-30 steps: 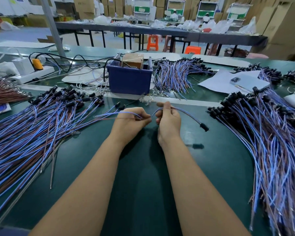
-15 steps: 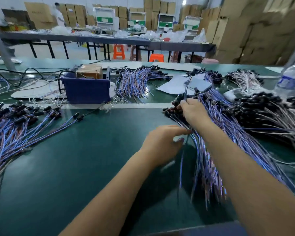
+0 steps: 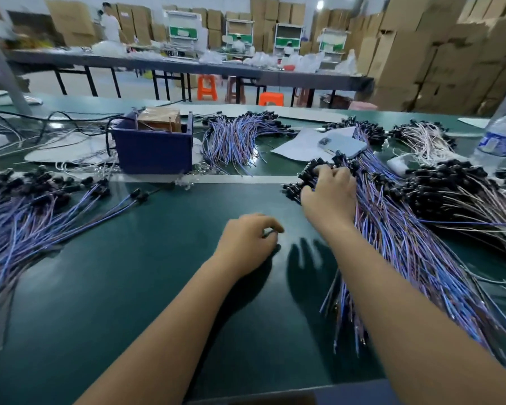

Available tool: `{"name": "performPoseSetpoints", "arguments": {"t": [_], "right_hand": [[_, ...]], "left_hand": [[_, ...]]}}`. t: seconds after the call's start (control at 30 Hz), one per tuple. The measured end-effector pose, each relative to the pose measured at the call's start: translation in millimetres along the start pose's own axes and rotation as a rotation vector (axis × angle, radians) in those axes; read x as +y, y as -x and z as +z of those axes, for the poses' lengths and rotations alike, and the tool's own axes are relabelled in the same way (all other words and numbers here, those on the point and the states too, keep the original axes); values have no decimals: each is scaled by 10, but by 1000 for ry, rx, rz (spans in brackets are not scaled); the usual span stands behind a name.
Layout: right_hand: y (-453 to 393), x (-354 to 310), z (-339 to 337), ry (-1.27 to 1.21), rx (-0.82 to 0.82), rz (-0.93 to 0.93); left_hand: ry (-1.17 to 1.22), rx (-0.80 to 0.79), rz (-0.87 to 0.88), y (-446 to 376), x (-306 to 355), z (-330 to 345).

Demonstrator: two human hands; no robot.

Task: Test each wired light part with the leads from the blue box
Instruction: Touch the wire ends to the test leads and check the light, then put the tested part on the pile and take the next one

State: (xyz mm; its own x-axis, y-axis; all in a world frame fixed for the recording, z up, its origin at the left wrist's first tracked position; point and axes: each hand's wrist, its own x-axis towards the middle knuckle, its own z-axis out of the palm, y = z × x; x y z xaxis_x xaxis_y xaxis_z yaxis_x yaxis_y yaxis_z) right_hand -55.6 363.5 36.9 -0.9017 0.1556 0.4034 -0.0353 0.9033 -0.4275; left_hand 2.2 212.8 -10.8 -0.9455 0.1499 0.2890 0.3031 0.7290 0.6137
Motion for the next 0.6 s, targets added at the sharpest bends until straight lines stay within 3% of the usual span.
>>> {"name": "performPoseSetpoints", "arguments": {"t": [0.17,0.3,0.5,0.6], "right_hand": [[248,-761,547,-147,-200,-190],[440,-1295,961,-298,-422,-249],[577,-1543,1261,-347,-390,-277],[553,-1471,1235,-504,-385,-249]], "left_hand": [[-209,248,-340,170,-640,-560],[-343,306,-560,325,-1067,-1032],[-502,288,-774,323,-1399,-1345],[-525,305,-840,184,-1434,-1335]]}}
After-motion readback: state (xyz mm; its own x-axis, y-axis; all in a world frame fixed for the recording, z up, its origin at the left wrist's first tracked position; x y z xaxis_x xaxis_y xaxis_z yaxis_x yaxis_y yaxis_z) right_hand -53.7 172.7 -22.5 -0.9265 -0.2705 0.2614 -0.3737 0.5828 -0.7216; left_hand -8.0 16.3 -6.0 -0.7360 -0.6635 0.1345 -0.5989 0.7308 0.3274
